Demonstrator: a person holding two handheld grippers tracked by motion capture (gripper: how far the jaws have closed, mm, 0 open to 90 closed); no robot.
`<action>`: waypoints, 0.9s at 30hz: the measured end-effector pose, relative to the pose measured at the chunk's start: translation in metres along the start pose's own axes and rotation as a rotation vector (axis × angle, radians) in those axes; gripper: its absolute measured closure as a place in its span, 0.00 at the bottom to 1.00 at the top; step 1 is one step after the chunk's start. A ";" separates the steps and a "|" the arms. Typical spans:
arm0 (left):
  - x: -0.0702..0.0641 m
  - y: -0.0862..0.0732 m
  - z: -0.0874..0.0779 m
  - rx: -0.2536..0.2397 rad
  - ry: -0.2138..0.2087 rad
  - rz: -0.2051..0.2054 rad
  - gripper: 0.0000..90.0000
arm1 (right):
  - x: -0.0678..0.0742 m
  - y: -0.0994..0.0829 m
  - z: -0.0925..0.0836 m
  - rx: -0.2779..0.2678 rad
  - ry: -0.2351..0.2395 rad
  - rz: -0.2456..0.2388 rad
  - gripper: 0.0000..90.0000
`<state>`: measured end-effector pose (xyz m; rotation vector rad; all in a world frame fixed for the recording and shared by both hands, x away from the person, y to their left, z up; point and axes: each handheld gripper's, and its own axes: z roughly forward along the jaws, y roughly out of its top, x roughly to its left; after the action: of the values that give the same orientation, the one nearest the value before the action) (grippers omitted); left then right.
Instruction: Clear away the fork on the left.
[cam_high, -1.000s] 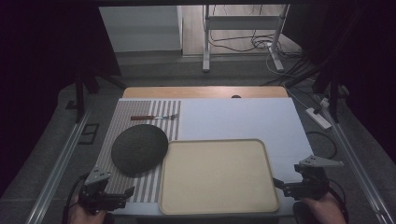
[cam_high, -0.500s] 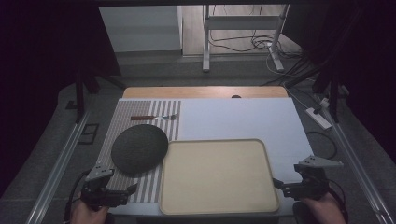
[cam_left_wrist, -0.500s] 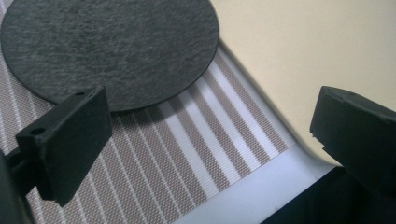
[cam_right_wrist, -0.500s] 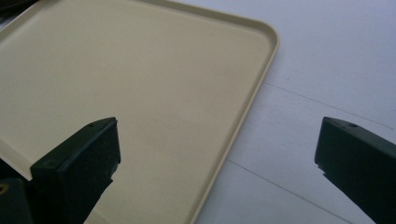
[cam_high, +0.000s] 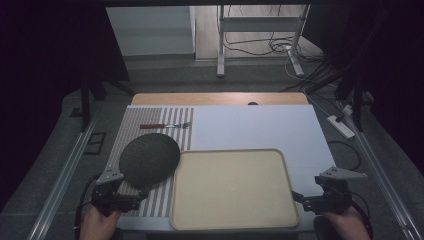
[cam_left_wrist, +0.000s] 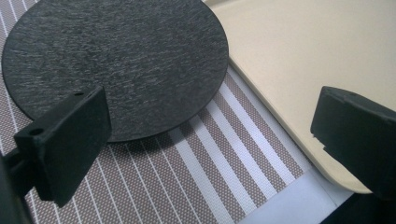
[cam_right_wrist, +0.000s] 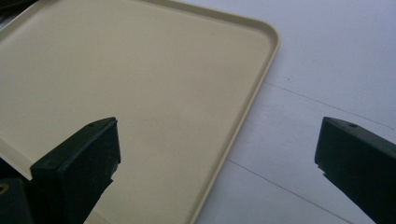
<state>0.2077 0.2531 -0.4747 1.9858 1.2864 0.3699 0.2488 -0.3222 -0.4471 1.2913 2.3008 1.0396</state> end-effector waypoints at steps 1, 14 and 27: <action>0.001 0.001 0.001 -0.001 0.003 -0.001 0.00 | 0.000 0.000 0.000 0.000 0.001 0.000 0.01; 0.013 0.019 0.016 0.026 -0.010 -0.004 0.00 | 0.000 0.000 0.000 0.002 0.003 -0.001 0.01; 0.028 0.044 0.040 0.042 -0.019 0.004 0.00 | 0.000 0.000 0.001 0.005 0.002 -0.004 0.01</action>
<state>0.2732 0.2508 -0.4753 2.0225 1.2885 0.3270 0.2493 -0.3218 -0.4475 1.2878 2.3084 1.0352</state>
